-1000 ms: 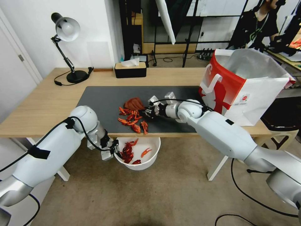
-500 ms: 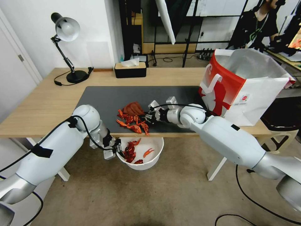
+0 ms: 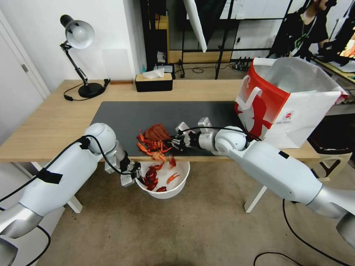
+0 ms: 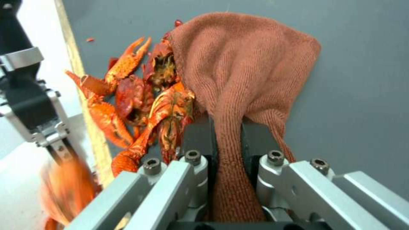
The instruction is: Sweep shrimp from table into container with towel, then put container into takeout bag.
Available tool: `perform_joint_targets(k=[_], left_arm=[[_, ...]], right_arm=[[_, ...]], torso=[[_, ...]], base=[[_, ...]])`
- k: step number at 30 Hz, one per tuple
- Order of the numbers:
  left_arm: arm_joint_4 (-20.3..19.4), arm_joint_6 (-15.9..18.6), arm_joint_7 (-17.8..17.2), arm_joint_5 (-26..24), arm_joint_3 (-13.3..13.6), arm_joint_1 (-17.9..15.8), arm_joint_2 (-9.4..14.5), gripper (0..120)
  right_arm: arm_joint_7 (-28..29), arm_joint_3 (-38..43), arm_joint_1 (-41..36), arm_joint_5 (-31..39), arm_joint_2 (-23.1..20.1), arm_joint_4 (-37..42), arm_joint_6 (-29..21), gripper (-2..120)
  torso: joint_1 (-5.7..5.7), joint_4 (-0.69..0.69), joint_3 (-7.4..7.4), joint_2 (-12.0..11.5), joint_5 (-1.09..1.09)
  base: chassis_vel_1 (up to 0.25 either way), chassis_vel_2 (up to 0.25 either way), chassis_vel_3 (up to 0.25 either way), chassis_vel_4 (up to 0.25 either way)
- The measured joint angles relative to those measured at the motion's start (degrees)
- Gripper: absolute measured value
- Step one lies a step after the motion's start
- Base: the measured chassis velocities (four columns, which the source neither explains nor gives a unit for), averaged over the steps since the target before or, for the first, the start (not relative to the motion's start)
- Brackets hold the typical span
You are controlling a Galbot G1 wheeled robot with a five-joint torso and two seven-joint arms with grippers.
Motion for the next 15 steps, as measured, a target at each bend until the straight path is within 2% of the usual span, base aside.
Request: perform_joint_targets(k=[15], left_arm=[[0.4, 0.0, 0.0, 0.0, -0.6, 0.4, 0.6, 0]], right_arm=[[1.6, 1.5, -2.4, 1.3, -3.1, 4.8, -0.4, 8]], torso=[[0.00, 0.00, 0.00, 0.0, 0.00]], base=[[0.000, 0.000, 0.000, 0.000]])
